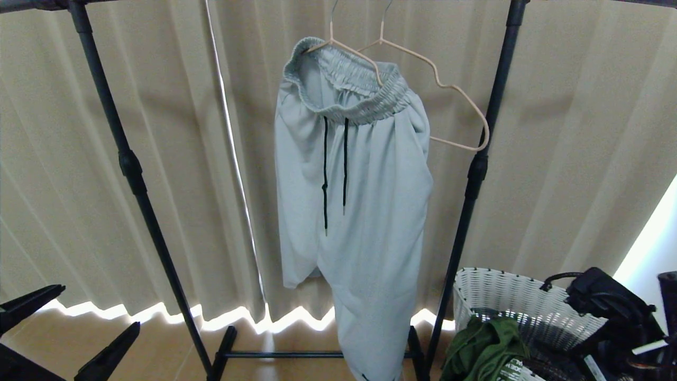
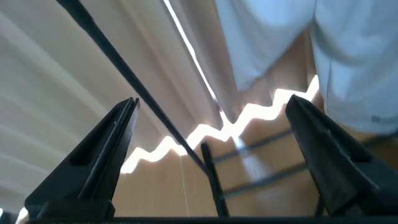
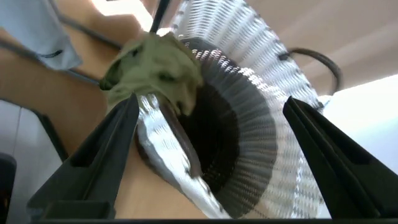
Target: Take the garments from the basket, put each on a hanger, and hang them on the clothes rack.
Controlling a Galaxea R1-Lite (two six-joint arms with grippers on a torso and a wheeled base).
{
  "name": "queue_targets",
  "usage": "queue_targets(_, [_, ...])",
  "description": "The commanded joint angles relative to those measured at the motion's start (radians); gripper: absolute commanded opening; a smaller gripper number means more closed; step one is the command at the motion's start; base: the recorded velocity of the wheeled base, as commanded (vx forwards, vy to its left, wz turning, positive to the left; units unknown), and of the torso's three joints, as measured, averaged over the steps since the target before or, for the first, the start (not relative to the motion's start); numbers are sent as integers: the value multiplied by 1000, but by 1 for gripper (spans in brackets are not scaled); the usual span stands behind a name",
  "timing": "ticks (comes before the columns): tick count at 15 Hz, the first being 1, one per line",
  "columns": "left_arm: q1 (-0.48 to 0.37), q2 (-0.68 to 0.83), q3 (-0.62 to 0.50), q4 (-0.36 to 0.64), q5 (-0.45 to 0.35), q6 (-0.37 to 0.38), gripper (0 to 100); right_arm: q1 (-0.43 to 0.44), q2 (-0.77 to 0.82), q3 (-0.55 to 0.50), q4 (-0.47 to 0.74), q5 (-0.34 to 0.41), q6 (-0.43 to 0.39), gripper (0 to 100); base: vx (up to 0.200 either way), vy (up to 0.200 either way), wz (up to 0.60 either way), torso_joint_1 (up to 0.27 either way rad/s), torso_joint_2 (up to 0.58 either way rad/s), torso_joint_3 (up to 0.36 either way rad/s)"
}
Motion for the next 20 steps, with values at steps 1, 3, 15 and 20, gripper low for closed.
queue_targets(1, [-1,-23,-17,1,0,0,100,69,264,-116,0,-34,-3,100,0,0,0,0,0,0])
queue_targets(3, [0,-20,-22,1,0,-2,100,97,327,-155,-4,-52,1,100,0,0,0,0,0,0])
queue_targets(15, [0,-13,-22,1,0,-3,100,32,574,-287,-10,-187,6,100,0,0,0,0,0,0])
queue_targets(20, [0,-13,-22,1,0,-3,100,32,558,-274,-10,-192,9,0,0,0,0,0,0,0])
